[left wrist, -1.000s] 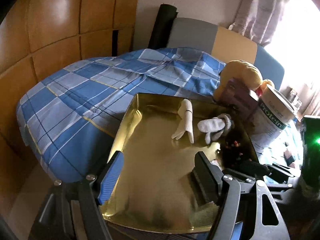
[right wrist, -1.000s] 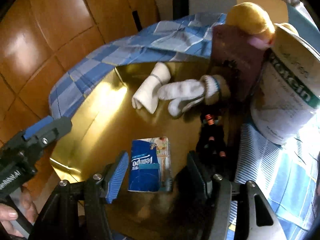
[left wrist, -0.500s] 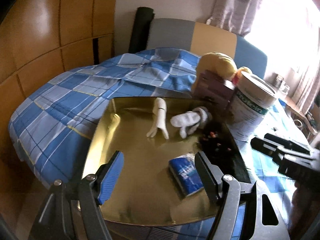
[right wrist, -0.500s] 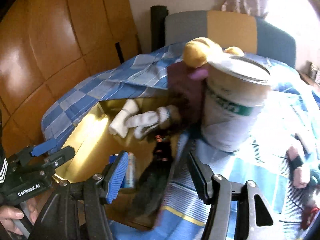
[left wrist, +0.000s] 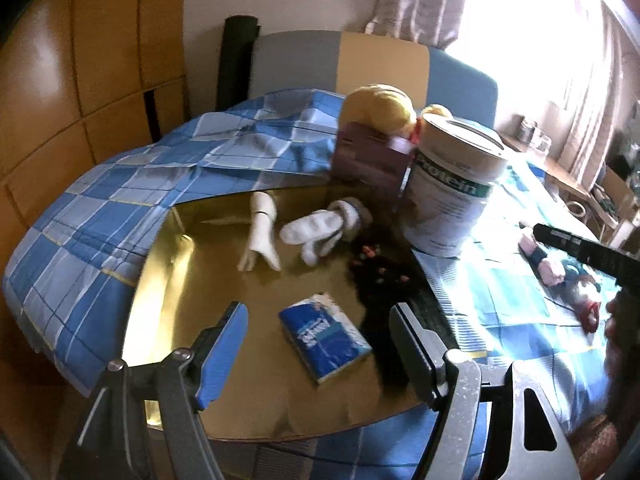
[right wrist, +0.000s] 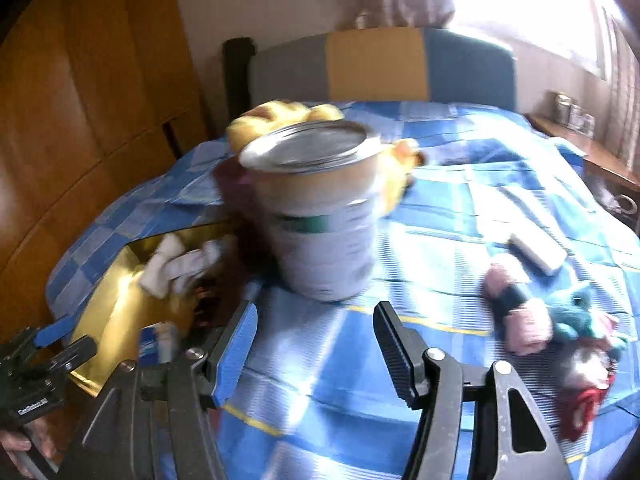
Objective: Organize soft objects
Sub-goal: 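Grasp the pink towel roll with the left gripper while the right gripper returns to the pile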
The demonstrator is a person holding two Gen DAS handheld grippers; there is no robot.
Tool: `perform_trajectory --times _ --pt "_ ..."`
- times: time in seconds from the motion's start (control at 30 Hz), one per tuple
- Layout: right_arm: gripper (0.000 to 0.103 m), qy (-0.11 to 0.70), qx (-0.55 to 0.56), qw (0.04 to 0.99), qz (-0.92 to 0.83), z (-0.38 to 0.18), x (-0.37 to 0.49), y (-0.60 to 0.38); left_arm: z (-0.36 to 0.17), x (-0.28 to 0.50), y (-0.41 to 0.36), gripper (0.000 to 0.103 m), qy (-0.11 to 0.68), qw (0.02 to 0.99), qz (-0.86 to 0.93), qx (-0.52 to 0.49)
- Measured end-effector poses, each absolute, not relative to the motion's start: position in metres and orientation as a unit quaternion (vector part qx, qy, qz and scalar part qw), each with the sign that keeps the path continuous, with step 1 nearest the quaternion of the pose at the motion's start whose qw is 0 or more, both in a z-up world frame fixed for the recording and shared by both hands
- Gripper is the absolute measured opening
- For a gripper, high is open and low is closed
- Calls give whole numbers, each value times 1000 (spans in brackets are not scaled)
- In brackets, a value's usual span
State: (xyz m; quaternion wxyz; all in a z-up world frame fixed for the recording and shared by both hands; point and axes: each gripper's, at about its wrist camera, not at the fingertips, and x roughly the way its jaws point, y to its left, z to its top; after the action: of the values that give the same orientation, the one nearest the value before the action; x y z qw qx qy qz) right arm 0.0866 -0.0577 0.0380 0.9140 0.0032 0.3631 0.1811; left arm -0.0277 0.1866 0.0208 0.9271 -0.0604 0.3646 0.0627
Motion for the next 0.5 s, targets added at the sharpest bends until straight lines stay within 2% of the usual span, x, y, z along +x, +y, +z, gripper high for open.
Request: perform_trajectory --times 0.3,0.5 --pt "61 335 75 939 10 55 111 -202 25 -17 149 74 373 927 -13 -36" --pt "61 336 130 925 -121 30 125 -297 28 -3 108 74 383 921 -70 8"
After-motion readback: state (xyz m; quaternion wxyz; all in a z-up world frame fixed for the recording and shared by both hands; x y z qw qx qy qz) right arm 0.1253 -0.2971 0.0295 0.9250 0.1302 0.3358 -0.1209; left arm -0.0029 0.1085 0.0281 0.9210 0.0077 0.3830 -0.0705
